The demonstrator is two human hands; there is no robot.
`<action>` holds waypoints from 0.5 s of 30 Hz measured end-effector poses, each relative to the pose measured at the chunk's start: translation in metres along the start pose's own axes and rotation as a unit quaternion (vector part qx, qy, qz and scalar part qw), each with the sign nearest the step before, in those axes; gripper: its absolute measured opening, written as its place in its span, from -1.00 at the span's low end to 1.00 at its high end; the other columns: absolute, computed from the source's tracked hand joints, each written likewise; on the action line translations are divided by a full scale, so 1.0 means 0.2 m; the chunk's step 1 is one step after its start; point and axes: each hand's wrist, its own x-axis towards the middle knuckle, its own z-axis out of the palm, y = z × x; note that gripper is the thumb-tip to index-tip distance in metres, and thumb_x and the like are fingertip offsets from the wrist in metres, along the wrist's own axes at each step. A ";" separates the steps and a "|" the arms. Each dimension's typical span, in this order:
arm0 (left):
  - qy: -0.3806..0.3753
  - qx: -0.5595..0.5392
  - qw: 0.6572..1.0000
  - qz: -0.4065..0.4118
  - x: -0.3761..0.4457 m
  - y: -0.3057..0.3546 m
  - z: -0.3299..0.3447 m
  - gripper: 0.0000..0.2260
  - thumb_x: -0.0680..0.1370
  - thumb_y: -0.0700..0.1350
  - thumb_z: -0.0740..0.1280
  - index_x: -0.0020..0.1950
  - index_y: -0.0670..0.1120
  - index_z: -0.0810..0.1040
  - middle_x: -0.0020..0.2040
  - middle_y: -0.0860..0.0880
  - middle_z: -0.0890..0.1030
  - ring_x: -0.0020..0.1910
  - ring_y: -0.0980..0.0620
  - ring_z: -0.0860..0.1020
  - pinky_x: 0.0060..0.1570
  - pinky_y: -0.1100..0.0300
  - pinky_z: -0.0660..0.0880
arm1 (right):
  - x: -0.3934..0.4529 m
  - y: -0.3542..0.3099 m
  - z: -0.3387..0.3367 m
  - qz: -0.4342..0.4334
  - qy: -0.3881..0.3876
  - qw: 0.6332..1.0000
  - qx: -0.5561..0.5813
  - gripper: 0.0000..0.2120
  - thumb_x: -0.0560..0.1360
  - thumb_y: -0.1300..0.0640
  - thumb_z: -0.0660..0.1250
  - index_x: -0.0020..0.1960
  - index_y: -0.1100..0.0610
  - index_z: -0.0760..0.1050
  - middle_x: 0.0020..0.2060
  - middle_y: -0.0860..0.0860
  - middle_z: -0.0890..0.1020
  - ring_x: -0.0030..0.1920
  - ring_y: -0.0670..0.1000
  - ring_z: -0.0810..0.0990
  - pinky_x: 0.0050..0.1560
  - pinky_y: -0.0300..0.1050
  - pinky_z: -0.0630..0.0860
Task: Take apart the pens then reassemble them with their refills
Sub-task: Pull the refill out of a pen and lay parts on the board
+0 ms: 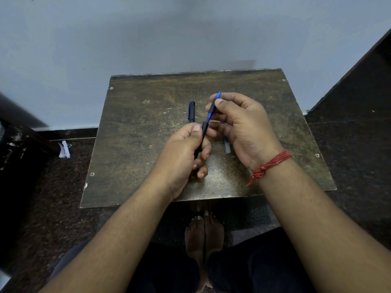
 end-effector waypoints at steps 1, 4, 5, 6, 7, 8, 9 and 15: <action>-0.003 0.007 1.000 0.002 0.00 0.00 0.00 -0.73 0.71 -0.09 0.06 0.04 -0.16 0.51 -0.46 -0.02 0.39 -0.62 0.16 0.18 -0.60 0.30 0.26 | 0.00 0.00 -0.01 -0.004 0.006 1.000 0.007 -0.89 0.59 0.29 0.30 0.04 0.24 0.59 -0.14 0.13 0.67 -0.21 0.01 0.63 -0.18 -0.13 0.60; -0.016 0.031 0.999 0.008 -0.01 0.00 0.01 -0.74 0.72 -0.10 0.05 0.18 -0.11 0.51 -0.43 -0.05 0.38 -0.62 0.16 0.18 -0.60 0.30 0.27 | 0.01 -0.02 -0.03 -0.008 0.021 0.999 0.042 -0.91 0.59 0.30 0.30 0.02 0.23 0.58 -0.14 0.13 0.66 -0.21 0.01 0.63 -0.17 -0.11 0.60; -0.019 0.038 0.999 0.010 -0.01 0.00 0.01 -0.74 0.72 -0.10 0.05 0.22 -0.09 0.51 -0.43 -0.06 0.38 -0.61 0.16 0.19 -0.60 0.30 0.28 | 0.01 -0.02 -0.03 -0.008 0.023 0.998 0.053 -0.91 0.59 0.30 0.30 0.01 0.22 0.58 -0.15 0.12 0.66 -0.22 0.01 0.63 -0.18 -0.10 0.59; -0.021 0.045 0.999 0.012 -0.01 0.00 0.01 -0.74 0.72 -0.10 0.05 0.24 -0.07 0.51 -0.42 -0.07 0.38 -0.61 0.16 0.19 -0.60 0.30 0.29 | 0.02 -0.02 -0.04 -0.008 0.026 0.998 0.061 -0.91 0.59 0.29 0.30 0.00 0.21 0.58 -0.16 0.12 0.66 -0.22 0.01 0.62 -0.18 -0.11 0.59; -0.023 0.053 0.998 0.014 -0.01 0.00 0.01 -0.74 0.72 -0.10 0.05 0.26 -0.06 0.50 -0.41 -0.08 0.37 -0.61 0.15 0.19 -0.60 0.30 0.29 | 0.02 -0.03 -0.05 -0.013 0.032 0.997 0.067 -0.92 0.59 0.29 0.30 -0.02 0.20 0.58 -0.17 0.11 0.66 -0.23 0.00 0.62 -0.18 -0.12 0.59; -0.026 0.060 0.998 0.015 -0.01 0.00 0.01 -0.73 0.72 -0.10 0.05 0.27 -0.06 0.50 -0.41 -0.08 0.37 -0.60 0.15 0.18 -0.60 0.30 0.29 | 0.03 -0.03 -0.05 -0.020 0.041 0.996 0.074 -0.91 0.59 0.29 0.30 -0.03 0.19 0.57 -0.19 0.09 0.66 -0.23 0.00 0.62 -0.18 -0.13 0.58; -0.029 0.065 0.997 0.015 -0.01 0.00 0.01 -0.73 0.72 -0.10 0.05 0.27 -0.06 0.50 -0.41 -0.08 0.37 -0.60 0.15 0.18 -0.60 0.30 0.29 | 0.04 -0.03 -0.06 -0.031 0.053 0.994 0.085 -0.91 0.59 0.29 0.31 -0.05 0.17 0.57 -0.20 0.09 0.66 -0.23 -0.01 0.62 -0.18 -0.13 0.58; -0.021 0.077 0.997 0.016 -0.01 0.01 0.00 -0.74 0.72 -0.10 0.05 0.25 -0.05 0.51 -0.40 -0.06 0.39 -0.59 0.14 0.18 -0.58 0.27 0.30 | 0.11 -0.06 -0.20 -0.146 0.193 0.970 0.026 -0.96 0.54 0.20 0.37 -0.07 0.08 0.56 -0.26 0.00 0.66 -0.23 -0.04 0.62 -0.18 -0.13 0.54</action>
